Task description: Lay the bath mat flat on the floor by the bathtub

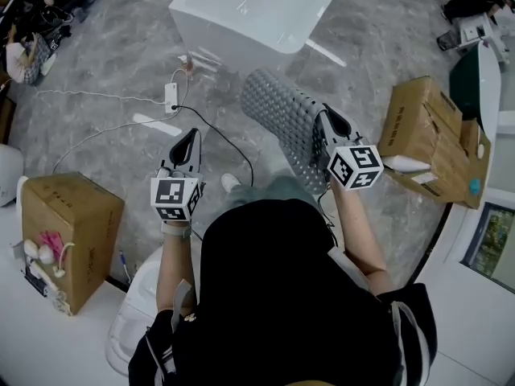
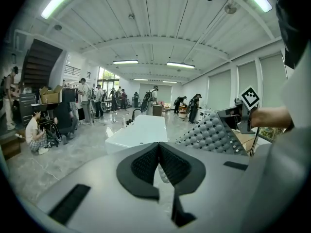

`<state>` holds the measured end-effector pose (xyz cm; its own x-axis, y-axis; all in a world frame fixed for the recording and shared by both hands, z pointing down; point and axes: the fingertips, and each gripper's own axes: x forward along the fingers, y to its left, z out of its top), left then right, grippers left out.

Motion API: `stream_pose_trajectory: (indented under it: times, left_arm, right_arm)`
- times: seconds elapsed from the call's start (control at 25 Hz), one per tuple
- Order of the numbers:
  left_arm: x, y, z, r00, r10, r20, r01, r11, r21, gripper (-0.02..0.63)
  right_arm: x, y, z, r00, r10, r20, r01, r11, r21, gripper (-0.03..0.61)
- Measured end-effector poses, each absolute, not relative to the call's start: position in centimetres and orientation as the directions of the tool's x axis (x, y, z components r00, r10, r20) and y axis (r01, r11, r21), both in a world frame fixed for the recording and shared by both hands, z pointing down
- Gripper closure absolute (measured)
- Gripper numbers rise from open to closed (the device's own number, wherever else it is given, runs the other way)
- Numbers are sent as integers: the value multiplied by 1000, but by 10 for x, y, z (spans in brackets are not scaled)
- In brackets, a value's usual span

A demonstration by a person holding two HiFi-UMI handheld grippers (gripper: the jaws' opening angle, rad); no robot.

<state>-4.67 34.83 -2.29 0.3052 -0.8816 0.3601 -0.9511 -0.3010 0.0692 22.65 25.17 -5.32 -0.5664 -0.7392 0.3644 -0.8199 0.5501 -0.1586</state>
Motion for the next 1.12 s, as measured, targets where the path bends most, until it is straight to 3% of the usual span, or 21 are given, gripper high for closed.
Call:
stream_pose_trajectory:
  times: [0.4,0.96,1.12]
  left_arm:
    - [-71,275,7,376,-831,410,-924,-370,96,594]
    - [-22,132,47,507,-711,487,-840,-533,98,588]
    - [-7,110,54,550,-677,490,-812,-570,123,508]
  right_arm:
    - [164,178,-19,-586,-704,401,-808,544,-227,540]
    - [132,66,36,-624,-660,419,-781,505,-369,540]
    - [128,46,35,-625,-675,392,-773,470,-425,538]
